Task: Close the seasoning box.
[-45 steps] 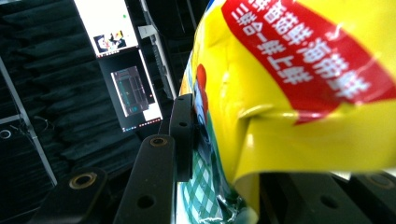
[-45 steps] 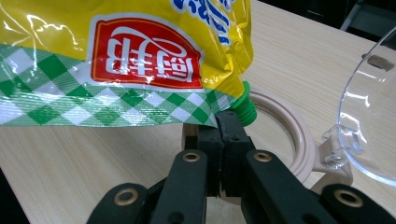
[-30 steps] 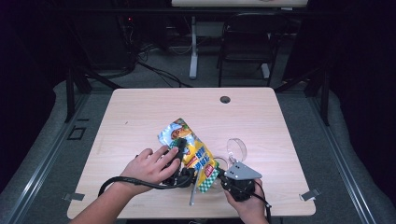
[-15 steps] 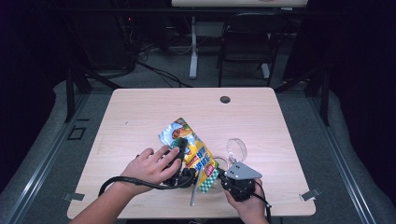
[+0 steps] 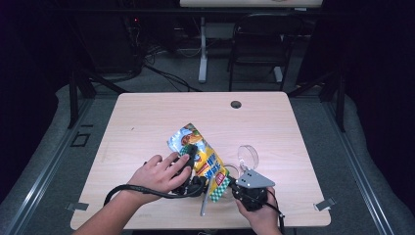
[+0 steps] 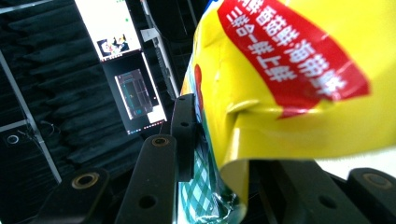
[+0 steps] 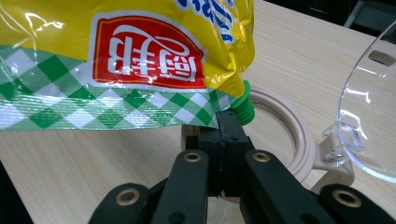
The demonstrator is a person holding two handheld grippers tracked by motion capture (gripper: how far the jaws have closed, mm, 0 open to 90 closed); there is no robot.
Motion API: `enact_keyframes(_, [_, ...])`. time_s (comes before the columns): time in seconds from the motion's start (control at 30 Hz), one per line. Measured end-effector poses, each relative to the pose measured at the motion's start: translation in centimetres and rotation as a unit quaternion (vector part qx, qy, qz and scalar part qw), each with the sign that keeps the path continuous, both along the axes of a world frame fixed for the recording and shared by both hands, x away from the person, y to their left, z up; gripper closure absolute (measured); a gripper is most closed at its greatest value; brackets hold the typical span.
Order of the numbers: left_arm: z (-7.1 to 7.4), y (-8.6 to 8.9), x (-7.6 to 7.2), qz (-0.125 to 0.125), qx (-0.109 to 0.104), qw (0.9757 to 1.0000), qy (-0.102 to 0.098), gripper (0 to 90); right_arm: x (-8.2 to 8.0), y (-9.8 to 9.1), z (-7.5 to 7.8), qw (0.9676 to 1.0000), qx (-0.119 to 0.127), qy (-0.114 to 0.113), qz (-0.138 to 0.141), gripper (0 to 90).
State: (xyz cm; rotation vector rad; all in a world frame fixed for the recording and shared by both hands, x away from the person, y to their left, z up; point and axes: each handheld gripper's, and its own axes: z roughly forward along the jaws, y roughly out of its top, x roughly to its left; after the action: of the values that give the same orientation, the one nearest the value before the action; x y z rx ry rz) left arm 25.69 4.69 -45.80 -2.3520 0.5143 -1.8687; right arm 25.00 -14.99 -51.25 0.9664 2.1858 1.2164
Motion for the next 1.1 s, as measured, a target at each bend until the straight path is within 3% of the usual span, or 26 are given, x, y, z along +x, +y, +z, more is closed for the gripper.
enact_keyframes(0.83, [0.42, -0.55, -0.28, -0.005, 0.011, 0.9999, -0.008, 75.6, 0.04, -0.09, -0.02, 1.0, 0.005, 0.0, -0.001, 90.0])
enact_keyframes(1.1, [0.49, -0.56, -0.23, -0.006, 0.008, 0.9999, -0.002, 76.2, 0.05, -0.07, -0.03, 1.0, 0.004, 0.0, 0.001, 90.0])
